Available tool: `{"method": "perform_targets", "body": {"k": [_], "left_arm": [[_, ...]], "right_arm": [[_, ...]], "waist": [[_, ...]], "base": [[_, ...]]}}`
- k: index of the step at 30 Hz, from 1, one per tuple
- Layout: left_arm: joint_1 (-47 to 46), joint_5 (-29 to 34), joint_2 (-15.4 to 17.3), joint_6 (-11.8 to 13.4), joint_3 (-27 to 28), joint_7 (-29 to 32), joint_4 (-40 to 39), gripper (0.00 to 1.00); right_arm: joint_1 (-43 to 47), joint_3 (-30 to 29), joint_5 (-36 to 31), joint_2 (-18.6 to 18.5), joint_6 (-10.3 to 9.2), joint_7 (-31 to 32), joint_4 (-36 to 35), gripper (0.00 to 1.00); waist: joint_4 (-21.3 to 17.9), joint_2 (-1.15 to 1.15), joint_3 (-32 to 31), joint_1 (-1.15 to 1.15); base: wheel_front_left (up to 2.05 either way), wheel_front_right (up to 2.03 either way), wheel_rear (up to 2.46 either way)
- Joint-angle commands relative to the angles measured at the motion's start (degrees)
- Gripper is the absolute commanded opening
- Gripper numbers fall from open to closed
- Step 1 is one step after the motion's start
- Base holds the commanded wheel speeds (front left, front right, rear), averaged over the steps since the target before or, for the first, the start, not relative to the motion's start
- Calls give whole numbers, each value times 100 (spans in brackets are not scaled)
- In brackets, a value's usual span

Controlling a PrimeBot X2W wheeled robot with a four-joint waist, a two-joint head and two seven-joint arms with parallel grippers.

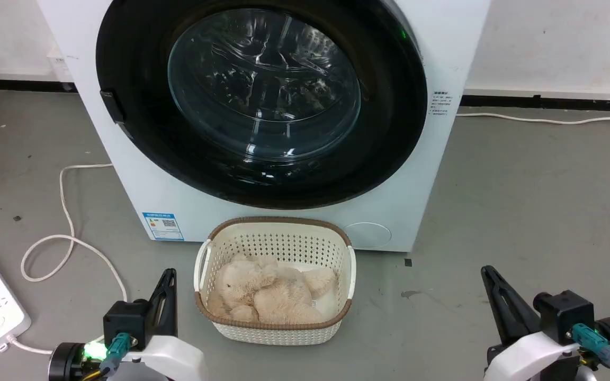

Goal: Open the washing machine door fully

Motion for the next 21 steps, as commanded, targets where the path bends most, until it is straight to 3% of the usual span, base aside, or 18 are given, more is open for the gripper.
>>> {"method": "perform_targets", "body": {"k": [1, 21], "left_arm": [[-85, 17, 1, 16, 10, 2, -23, 0], [-85, 17, 1, 16, 10, 2, -23, 0]], "right_arm": [[-67, 1, -43, 27, -5, 2, -29, 0], [-67, 1, -43, 27, -5, 2, -29, 0]], "waist": [[0, 0, 0, 0], [0, 0, 0, 0]], "base": [[0, 0, 0], [0, 0, 0]]}}
